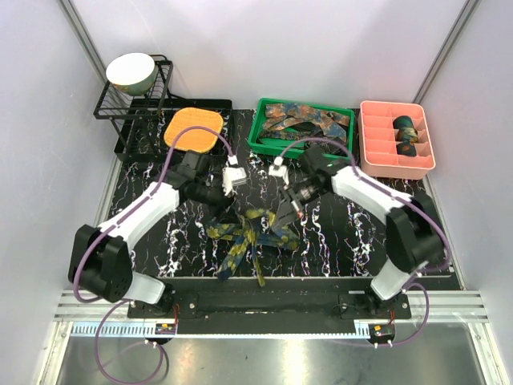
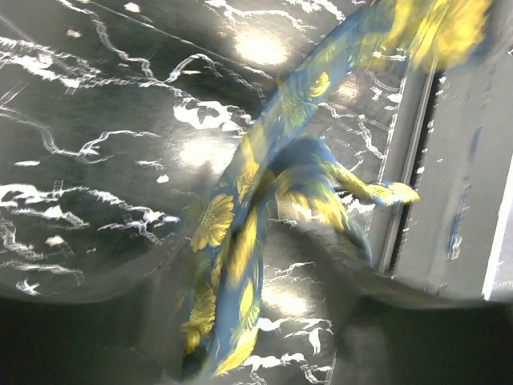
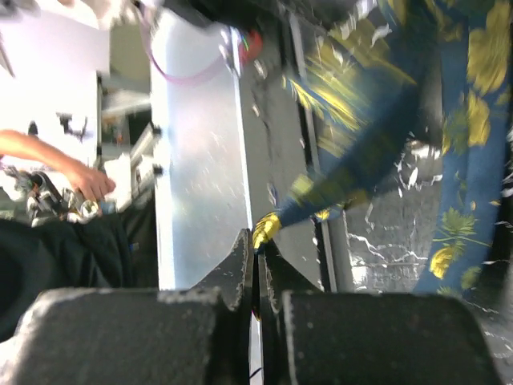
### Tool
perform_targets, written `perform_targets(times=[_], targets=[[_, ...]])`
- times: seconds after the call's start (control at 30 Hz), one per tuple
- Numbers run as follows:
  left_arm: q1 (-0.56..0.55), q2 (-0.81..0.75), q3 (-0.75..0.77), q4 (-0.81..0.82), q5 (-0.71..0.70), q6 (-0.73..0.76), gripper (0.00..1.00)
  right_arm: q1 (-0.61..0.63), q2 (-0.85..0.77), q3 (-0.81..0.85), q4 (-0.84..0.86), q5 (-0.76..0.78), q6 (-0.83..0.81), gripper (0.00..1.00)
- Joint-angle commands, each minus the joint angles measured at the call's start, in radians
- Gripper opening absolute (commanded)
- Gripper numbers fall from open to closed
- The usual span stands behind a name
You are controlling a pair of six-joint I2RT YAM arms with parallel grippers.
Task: Roll the ties
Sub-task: Flatten out the tie at the center of the board.
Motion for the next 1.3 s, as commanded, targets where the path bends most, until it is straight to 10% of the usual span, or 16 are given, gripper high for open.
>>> perform_targets(times=[0.0, 0.03, 0.53, 0.87, 1.27], targets=[[0.082, -0.086, 0.004, 0.008, 0.089, 0.013, 0.85, -0.139, -0.150, 0.074, 0.020, -0.127, 0.114, 0.00], [0.119, -0.101, -0.004, 0.010, 0.094, 0.020, 0.99, -0.162, -0.165, 0.092, 0.030, -0.136, 0.149, 0.00], [0.228, -0.296, -0.077, 0.007, 0.065, -0.048, 0.99, -0.271, -0.353, 0.183, 0.282, -0.128, 0.471, 0.00], [0.109, -0.301, 0.222, 0.074, -0.077, -0.207, 0.99, -0.280, -0.333, 0.465, 0.290, -0.076, 0.510, 0.00], [0.000, -0.292, 0.070, 0.040, -0.171, -0.138, 0.99, -0.215, -0.247, 0.134, 0.358, 0.144, 0.490, 0.01]])
